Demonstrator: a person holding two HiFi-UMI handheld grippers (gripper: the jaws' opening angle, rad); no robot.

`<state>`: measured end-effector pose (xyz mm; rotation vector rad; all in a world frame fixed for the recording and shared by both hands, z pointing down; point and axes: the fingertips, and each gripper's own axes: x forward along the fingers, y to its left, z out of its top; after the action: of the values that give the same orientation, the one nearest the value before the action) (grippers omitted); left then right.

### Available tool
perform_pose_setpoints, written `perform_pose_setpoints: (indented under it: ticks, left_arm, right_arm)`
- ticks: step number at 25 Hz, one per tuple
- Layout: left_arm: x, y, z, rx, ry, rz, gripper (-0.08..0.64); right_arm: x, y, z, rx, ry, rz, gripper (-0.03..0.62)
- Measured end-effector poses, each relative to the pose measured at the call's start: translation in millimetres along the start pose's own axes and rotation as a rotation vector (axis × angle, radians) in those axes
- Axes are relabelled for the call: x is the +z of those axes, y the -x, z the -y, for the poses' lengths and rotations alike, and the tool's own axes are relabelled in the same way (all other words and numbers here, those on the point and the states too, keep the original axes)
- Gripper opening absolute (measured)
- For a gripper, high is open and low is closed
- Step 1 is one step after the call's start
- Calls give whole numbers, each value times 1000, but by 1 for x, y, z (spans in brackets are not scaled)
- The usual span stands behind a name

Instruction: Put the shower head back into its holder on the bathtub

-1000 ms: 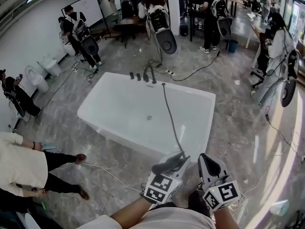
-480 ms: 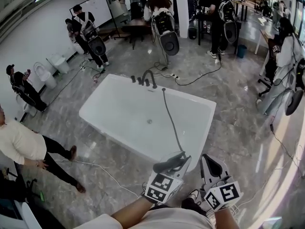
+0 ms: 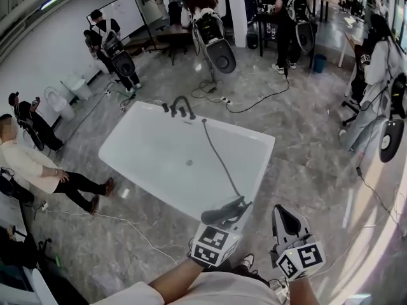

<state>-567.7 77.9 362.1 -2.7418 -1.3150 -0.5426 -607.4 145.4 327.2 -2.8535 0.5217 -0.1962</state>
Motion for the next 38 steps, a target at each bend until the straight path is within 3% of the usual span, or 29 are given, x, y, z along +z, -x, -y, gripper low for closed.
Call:
perform_pose_setpoints:
  ticks: [8,21,30,38]
  left_arm:
    - [-1,-68,8,-46,-10,-20,98]
    - [52,-218,-19,-110,-13,-22,98]
    - [87,-289,-58,-73,5,-21,98]
    - [102,-351,-95,50,34,-37,98]
  right_arm:
    - [-12,-3,61,-64,-23,3,15]
    - [33,-84,190,-111,7,-7,15]
    - [56,-150,247,-54,3,-24,14]
    - [65,-214,304,82,-1,-51,15]
